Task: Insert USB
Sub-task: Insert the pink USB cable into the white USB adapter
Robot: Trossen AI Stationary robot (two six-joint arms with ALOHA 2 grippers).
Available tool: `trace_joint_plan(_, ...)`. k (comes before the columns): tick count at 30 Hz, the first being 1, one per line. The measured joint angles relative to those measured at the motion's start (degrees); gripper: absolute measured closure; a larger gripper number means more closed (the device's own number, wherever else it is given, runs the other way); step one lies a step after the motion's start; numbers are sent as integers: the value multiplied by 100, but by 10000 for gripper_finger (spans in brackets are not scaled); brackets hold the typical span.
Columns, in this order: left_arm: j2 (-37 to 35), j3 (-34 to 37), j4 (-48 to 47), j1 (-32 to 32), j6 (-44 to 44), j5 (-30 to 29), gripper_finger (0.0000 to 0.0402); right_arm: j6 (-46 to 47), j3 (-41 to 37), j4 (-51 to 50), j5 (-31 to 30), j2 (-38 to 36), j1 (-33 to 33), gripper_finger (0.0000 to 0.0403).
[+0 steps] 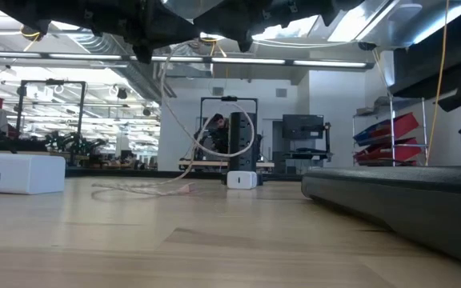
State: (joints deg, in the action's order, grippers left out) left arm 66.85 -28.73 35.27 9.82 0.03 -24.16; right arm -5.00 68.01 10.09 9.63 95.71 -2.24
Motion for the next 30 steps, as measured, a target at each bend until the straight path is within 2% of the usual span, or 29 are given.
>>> trace_joint_plan(5, -150, 0, 33, -17, -243, -28, 401, -311, 0, -111, -154, -111, 2, 289)
trace_joint_plan(10, -535, -9, 23, -17, -288, -241, 401, -427, -15, -548, -154, -301, 88, 254)
trace_joint_plan(16, -993, -9, -332, -31, -720, -698, 402, -430, 2, -1149, -203, -579, 293, 249)
trace_joint_plan(19, -1038, -9, -377, -44, -900, -747, 401, -510, -53, -1809, -578, -534, 356, 249)
trace_joint_plan(25, -1038, -9, -690, -91, -1219, -751, 401, -1321, -435, -2749, -1347, -424, 130, 249)
trace_joint_plan(30, -1038, -9, -820, -239, -1357, -820, 401, -2358, -340, -3363, -1891, 7, -197, 249)
